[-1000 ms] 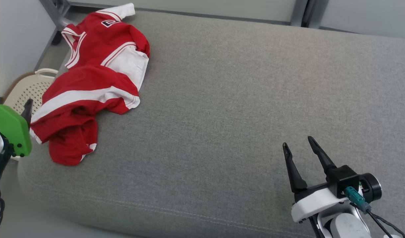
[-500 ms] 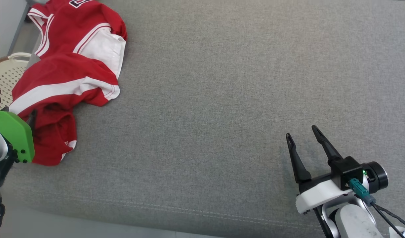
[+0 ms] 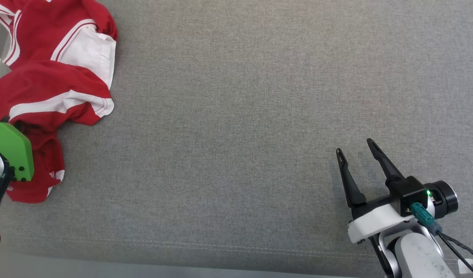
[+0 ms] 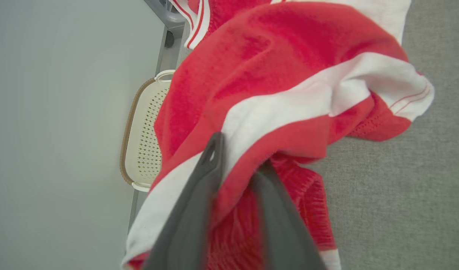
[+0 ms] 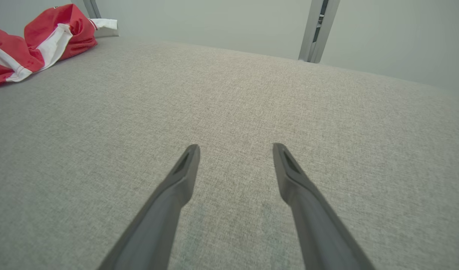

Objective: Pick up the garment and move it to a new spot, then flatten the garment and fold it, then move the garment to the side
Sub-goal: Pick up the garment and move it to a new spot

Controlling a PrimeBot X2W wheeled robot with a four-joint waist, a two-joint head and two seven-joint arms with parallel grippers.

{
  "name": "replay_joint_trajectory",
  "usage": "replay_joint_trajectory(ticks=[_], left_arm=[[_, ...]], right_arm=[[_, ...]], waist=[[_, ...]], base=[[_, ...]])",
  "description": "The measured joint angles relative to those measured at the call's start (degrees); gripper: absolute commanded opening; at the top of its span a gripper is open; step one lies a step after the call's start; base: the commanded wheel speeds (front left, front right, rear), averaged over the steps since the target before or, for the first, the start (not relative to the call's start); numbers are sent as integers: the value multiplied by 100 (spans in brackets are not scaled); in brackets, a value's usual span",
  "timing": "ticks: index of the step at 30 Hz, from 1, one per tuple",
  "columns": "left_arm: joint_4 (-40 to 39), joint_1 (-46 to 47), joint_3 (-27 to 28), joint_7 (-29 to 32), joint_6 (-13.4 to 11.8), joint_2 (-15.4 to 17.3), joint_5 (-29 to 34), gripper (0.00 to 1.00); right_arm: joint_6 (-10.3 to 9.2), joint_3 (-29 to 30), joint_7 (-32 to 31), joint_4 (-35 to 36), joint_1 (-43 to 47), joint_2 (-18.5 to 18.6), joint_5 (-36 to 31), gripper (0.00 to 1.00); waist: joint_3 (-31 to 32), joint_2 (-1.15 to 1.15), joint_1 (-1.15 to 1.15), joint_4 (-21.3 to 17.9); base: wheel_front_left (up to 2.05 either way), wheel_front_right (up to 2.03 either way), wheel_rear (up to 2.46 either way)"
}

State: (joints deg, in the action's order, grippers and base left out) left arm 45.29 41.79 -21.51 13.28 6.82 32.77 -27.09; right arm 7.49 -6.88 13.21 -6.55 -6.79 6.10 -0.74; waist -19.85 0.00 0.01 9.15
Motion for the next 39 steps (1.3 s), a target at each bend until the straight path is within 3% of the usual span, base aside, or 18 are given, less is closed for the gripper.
replay_joint_trajectory(ticks=[14, 20, 25, 33, 39], left_arm=[[101, 338, -208, -699, 25, 58, 119, 0], [-409, 611, -495, -708, 52, 69, 64, 0], [-1102, 789, -1063, -538, 58, 36, -156, 0], [-1662, 1121, -1646, -430, 59, -70, -536, 0], [-1416, 1239, -1693, -617, 52, -539, -672, 0]], right_arm=[[0, 36, 121, -300, -48, -188, 64, 100], [0, 123, 171, -495, 73, -272, 143, 100], [0, 214, 183, -572, 194, -312, 235, 100], [0, 121, 185, -504, 274, -324, 474, 100], [0, 111, 185, -474, 286, -325, 512, 100]], waist=[[419, 0, -1, -50], [834, 0, -1, -56], [1217, 0, -1, -91], [1650, 0, -1, -471], [1724, 0, -1, -970]], base=[[0, 0, 0], [0, 0, 0], [0, 0, 0], [0, 0, 0], [0, 0, 0]])
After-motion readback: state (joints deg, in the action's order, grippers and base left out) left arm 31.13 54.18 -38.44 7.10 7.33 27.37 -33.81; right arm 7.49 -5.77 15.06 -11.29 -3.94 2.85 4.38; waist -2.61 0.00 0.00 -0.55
